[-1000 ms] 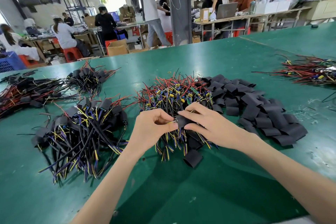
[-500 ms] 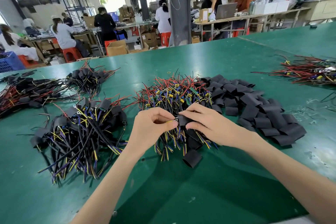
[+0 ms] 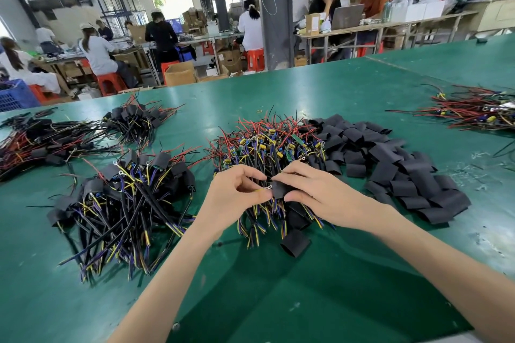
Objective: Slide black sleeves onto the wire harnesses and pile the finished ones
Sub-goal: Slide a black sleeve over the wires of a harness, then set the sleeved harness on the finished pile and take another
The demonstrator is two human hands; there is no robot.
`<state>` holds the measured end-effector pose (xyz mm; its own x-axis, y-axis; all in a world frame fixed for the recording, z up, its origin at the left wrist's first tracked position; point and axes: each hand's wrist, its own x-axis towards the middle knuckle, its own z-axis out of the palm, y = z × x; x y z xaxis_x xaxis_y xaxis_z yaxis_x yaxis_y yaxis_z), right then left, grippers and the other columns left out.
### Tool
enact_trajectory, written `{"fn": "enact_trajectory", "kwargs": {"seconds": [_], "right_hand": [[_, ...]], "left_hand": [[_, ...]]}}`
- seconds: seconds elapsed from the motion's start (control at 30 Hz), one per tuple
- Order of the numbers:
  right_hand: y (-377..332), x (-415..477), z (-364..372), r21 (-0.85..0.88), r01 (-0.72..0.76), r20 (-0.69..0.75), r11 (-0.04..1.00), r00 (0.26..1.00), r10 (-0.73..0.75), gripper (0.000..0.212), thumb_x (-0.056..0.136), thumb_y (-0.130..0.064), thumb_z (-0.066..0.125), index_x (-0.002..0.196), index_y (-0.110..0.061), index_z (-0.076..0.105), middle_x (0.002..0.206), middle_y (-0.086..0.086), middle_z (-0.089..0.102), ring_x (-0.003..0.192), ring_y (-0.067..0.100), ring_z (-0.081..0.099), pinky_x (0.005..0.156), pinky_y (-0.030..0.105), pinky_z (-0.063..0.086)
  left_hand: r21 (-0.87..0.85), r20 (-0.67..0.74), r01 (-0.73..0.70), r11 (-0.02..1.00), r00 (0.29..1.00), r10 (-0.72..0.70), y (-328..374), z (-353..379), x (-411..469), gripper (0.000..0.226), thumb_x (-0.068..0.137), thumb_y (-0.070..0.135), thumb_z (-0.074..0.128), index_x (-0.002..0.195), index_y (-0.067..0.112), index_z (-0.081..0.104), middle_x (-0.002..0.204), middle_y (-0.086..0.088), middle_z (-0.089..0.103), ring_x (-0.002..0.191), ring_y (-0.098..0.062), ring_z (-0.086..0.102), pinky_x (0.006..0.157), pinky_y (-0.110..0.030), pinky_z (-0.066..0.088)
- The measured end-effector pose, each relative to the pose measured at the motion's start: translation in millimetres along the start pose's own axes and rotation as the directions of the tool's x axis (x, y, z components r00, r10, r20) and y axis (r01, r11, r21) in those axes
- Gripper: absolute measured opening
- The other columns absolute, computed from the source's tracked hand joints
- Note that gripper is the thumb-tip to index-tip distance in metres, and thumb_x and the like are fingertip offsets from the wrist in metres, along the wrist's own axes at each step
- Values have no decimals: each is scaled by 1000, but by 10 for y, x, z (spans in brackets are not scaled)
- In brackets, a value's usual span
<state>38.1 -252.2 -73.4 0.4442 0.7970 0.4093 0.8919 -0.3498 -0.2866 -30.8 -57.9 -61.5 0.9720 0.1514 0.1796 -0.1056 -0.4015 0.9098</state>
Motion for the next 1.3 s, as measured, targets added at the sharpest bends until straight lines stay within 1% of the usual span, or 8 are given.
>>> {"fn": "enact_trajectory", "kwargs": {"seconds": [0.2, 0.3, 0.47, 0.6, 0.73, 0.87, 1.13, 1.3], "right_hand": [[-29, 13, -18, 29, 8, -57, 1000, 998, -6, 39, 96, -18, 50, 133, -7, 49, 124, 6, 49, 108, 17, 49, 98, 29, 38], [-20, 20, -61, -17, -7, -186, 1000, 982, 4, 43, 95, -18, 51, 135, -4, 47, 131, 12, 47, 119, 19, 43, 106, 28, 31], [192, 19, -189, -163, -251, -442, 954, 883, 157, 43, 94, -22, 47, 134, -6, 47, 129, 14, 50, 117, 32, 46, 98, 44, 37], [431, -18, -211, -201, -522, -497, 829, 784, 373, 43, 88, -3, 54, 131, -1, 46, 123, 20, 49, 109, 39, 46, 90, 46, 38], [667, -108, -237, -351, -655, -287, 669, 755, 590, 53, 83, -1, 54, 134, -8, 43, 127, 18, 42, 113, 37, 41, 89, 44, 39], [765, -141, -168, -422, -627, -124, 655, 755, 643, 43, 93, -13, 50, 135, -16, 41, 128, 13, 42, 116, 33, 41, 90, 43, 42], [825, -112, -46, -371, -565, -82, 737, 810, 580, 37, 99, -17, 40, 135, -25, 44, 125, 6, 45, 114, 29, 41, 88, 39, 37], [832, -107, -14, -396, -551, -52, 735, 812, 581, 36, 99, -19, 39, 134, -27, 46, 126, 6, 46, 115, 28, 41, 90, 39, 36]], "left_hand": [[-14, 95, -36, 999, 995, 37, 41, -29, -14, 19, 84, 4, 68, 90, 23, 68, 65, 7, 64, 46, -9, 48, 49, -20, 42], [116, -114, -167, 979, 977, 180, 99, -105, -7, 22, 86, 6, 64, 98, 24, 65, 58, 8, 58, 44, -10, 49, 51, -18, 40], [443, -534, -257, 859, 693, 483, 144, -643, 34, 28, 92, 11, 56, 118, 20, 56, 72, -5, 61, 68, -27, 62, 72, -37, 49], [616, -674, 40, 787, 544, 500, -66, -1042, 50, 30, 91, 6, 47, 116, 12, 62, 85, -19, 56, 83, -35, 52, 77, -41, 39], [581, -729, 383, 718, 637, 250, -338, -1173, 70, 31, 87, 7, 49, 115, 12, 63, 99, -28, 61, 99, -45, 50, 85, -47, 42], [564, -777, 494, 661, 589, 223, -387, -1093, 89, 32, 84, 16, 56, 114, 13, 63, 116, -26, 49, 111, -43, 40, 90, -49, 34], [843, -503, 202, 499, 624, 598, -295, -860, 114, 29, 79, 20, 53, 103, 14, 68, 128, -11, 52, 119, -32, 42, 98, -44, 25], [862, -422, 262, 434, 846, 327, -423, -835, 126, 34, 86, 32, 50, 104, 13, 72, 138, -8, 50, 131, -25, 39, 110, -43, 16]]}}
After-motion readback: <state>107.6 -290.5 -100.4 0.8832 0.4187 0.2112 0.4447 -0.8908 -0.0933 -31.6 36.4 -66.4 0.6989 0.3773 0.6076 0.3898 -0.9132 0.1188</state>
